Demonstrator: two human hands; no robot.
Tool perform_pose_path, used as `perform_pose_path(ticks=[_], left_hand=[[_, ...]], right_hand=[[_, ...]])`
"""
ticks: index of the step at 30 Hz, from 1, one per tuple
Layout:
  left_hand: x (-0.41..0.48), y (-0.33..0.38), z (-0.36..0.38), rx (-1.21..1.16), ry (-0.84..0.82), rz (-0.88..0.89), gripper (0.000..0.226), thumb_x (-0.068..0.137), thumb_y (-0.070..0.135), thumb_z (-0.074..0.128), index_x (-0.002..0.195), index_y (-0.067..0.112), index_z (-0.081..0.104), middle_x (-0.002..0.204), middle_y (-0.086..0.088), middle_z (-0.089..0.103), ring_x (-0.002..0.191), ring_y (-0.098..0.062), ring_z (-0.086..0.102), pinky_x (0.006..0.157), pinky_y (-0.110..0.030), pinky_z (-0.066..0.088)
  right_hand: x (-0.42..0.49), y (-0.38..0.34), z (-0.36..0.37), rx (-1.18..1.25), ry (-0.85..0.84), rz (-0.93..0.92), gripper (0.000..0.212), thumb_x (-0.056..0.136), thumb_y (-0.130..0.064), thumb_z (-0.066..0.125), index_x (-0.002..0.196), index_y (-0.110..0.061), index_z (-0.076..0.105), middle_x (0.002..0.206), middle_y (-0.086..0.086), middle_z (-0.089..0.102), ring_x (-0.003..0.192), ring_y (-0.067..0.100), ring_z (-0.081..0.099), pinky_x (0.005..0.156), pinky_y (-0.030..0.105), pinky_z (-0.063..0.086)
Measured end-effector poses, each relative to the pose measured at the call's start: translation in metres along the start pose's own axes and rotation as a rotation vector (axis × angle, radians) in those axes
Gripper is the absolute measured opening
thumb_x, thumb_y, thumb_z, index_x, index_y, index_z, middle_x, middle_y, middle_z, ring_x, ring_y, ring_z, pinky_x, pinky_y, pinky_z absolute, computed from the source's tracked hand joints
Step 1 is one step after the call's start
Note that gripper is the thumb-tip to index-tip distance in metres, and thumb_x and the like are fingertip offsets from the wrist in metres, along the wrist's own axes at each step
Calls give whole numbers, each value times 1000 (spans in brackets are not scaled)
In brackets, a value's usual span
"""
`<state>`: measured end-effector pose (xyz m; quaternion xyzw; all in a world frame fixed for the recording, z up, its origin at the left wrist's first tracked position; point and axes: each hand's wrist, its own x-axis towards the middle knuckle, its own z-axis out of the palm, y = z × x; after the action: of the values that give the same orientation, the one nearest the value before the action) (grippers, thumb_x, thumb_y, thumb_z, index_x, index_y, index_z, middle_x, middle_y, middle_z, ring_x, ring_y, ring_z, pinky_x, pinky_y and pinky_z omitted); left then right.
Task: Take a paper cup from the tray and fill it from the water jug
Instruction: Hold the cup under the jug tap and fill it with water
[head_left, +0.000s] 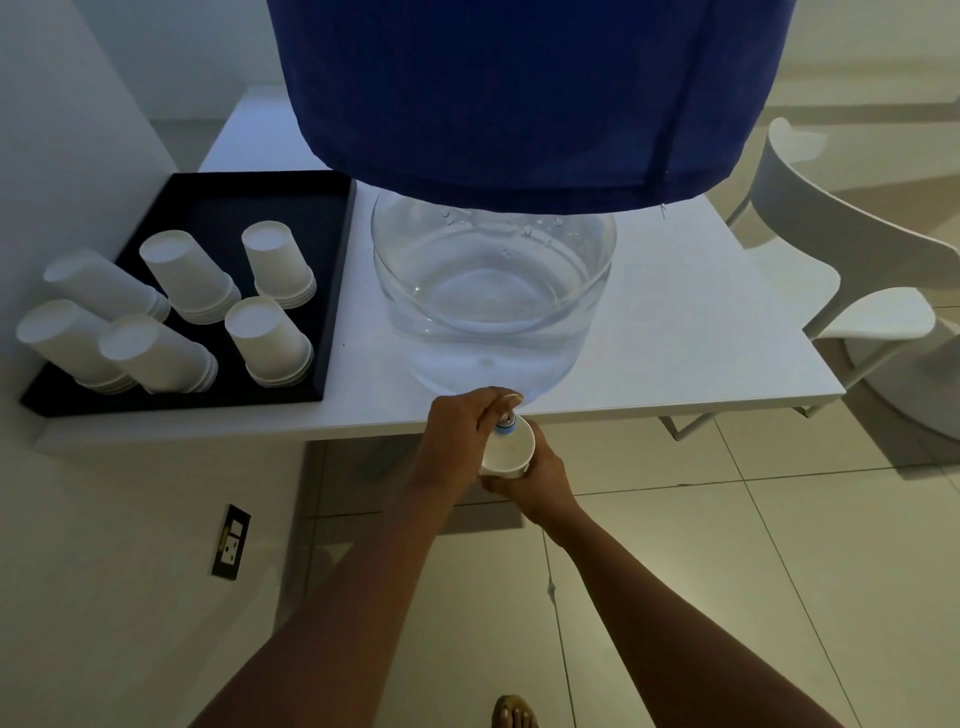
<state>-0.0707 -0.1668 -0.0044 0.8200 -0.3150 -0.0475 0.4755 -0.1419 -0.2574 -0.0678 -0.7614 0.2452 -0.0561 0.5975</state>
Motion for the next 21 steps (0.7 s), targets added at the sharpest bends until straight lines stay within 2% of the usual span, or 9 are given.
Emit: perform_pose_path(ticks=[4,6,10,18,21], left_hand=[[-1,-2,2,32,-2,0,21,86,10,53,104,5,63,106,-17,69,91,-15,59,78,3,37],[-1,-3,2,48,-3,-8,21,86,11,53,105,7,63,107,-16,69,92,-18,61,77,-1,39],[0,-2,2,54,0,-3,20,86,9,55,104,6,63,105,-18,70,89,-14,58,72,10,32],[-1,1,1,14,23,-11,19,86,6,55,101,3,65,103,-19,70,87,-12,56,72,10,34],[-1,1,1,11,25,-8,18,85,5,55,100,2,65,102,-20,70,86,-12,56,71,11,34]], right_hand=[[0,1,2,14,-5,-2,73,62,-3,79,125,-12,42,121,14,57,103,21,52,78,18,44],[0,1,2,19,-11,-5,73,63,-2,79,124,-12,42,119,13,57,102,20,52,77,14,44],[-1,0,1,9,-24,-17,73,63,-2,78,125,-12,41,118,12,56,102,19,51,75,11,41],[0,0,0,-2,-21,-24,72,63,-3,79,125,-13,42,117,11,57,101,18,51,72,5,40],[-1,1,1,1,-20,-30,73,63,-3,79,126,-11,41,120,14,56,102,19,51,75,9,41]])
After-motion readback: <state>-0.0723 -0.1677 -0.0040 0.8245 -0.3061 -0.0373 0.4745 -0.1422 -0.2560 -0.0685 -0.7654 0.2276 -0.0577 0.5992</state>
